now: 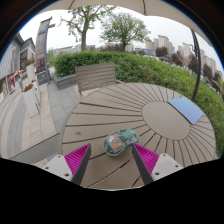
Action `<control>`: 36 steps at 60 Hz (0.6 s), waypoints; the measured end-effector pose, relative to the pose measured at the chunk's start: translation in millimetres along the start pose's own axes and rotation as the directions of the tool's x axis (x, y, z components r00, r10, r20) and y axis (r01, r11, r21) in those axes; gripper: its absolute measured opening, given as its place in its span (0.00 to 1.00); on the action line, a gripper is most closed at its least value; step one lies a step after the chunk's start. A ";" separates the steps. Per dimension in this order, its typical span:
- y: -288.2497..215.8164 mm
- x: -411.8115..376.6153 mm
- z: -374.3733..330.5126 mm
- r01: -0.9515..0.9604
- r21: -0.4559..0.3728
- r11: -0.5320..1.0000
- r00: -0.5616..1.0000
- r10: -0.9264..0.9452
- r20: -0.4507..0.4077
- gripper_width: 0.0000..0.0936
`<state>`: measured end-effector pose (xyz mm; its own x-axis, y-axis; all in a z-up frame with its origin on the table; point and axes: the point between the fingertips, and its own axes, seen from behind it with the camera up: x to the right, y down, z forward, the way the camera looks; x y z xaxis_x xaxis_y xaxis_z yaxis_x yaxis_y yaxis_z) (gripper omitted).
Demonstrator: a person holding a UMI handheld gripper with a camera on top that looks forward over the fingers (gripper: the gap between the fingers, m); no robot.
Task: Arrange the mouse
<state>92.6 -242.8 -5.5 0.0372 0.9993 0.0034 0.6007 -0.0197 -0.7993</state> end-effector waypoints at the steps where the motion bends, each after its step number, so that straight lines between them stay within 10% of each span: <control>1: -1.2 0.6 2.0 0.000 0.002 1.000 1.000 0.000 -0.001 0.92; 36: -39.0 -15.9 64.4 0.039 -0.005 0.999 0.999 -0.039 0.028 0.88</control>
<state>17.2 -255.9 -13.1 -0.0091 0.9998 0.0176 0.6055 0.0196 -0.7956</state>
